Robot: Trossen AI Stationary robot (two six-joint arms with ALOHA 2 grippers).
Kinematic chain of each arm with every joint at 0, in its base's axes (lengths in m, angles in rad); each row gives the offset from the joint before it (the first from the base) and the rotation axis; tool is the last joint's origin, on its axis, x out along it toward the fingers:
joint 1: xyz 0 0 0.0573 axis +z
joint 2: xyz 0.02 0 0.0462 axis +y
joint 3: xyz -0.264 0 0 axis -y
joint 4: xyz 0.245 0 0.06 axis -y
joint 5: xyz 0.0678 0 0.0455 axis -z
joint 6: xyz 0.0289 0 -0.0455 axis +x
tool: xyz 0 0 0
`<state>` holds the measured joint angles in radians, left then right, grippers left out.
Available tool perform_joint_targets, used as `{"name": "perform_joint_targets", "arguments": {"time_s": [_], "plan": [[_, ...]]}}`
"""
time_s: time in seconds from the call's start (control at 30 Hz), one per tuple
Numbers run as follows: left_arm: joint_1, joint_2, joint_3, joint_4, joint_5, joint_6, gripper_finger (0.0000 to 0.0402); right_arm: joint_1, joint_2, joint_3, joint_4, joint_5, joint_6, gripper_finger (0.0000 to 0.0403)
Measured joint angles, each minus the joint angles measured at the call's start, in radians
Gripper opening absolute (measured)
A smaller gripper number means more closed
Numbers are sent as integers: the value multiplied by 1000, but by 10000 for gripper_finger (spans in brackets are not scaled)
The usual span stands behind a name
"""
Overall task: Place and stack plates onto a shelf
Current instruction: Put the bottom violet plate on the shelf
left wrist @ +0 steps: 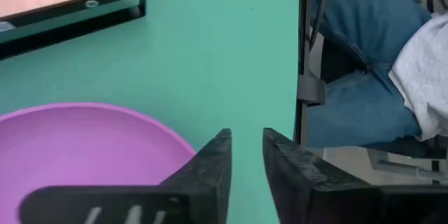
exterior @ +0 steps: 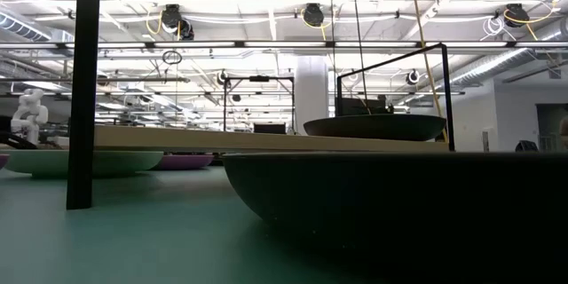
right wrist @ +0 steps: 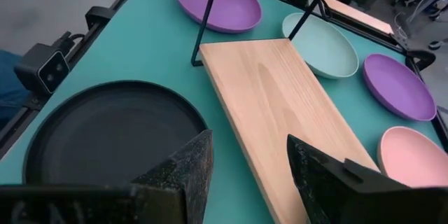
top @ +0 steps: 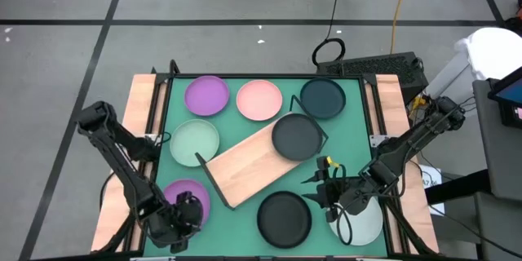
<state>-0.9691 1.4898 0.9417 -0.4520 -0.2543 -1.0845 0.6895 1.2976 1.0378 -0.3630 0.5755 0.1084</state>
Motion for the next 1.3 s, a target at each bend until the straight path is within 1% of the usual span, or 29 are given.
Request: {"name": "perform_joint_targets", "arguments": {"time_s": [0.17, 0.3, 0.6, 0.67, 0.77, 0.87, 1.0, 1.17, 1.3], "plan": [[0, 70, 0, 44, 0, -36, 135, 0, 0, 0, 0, 0, -27, 164], [-6, 107, 0, 55, 0, -91, 150, 0, 0, 0, 0, 0, -42, 164], [-58, 130, 0, 70, 0, -268, 152, 0, 0, 0, -1, 0, -46, 165], [-78, 130, 0, 110, -2, -324, 152, 0, 0, 0, -1, 0, -50, 165], [-97, 130, 0, 165, -6, -338, 152, 0, 0, 0, -1, 0, -54, 164], [-104, 129, 0, 189, -37, -392, 152, -1, 0, 0, -1, 0, -65, 165], [-104, 129, 0, 180, -62, -489, 152, -1, 0, 0, -1, 0, -69, 165], [-104, 129, 0, 140, -63, -488, 152, -2, 0, 0, -1, 0, -69, 164], [-106, 129, 0, 96, -82, -429, 152, -2, 0, 0, -1, 0, -69, 165]]}}
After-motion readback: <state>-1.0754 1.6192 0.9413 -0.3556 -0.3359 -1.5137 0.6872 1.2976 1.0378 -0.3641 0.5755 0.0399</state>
